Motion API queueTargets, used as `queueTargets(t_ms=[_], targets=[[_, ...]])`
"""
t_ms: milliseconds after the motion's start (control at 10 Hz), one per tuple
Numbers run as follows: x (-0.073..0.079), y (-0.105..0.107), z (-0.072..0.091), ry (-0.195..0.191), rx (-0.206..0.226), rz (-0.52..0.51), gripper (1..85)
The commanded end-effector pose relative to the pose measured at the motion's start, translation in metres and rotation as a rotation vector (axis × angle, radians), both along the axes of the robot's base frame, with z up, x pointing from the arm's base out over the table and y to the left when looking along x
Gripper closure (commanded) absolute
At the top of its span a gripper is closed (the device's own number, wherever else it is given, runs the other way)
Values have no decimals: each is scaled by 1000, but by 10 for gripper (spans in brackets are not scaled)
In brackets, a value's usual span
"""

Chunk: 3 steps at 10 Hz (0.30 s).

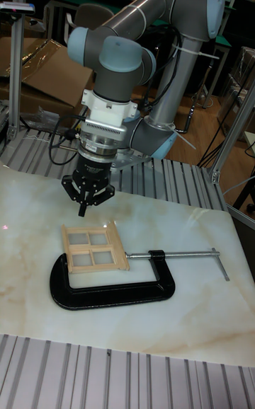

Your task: Close a sliding window

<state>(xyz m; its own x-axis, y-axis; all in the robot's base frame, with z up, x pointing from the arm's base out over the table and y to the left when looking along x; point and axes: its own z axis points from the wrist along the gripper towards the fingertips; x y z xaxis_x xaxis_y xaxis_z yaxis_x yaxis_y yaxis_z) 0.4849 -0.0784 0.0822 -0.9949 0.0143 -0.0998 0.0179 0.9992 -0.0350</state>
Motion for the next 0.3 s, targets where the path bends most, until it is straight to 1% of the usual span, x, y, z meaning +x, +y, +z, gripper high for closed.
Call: queueTargets(t_ms=[0,200], targets=[[2,-2,0,-7,-1,8,850],[2,-2,0,-7,-3,9,850]])
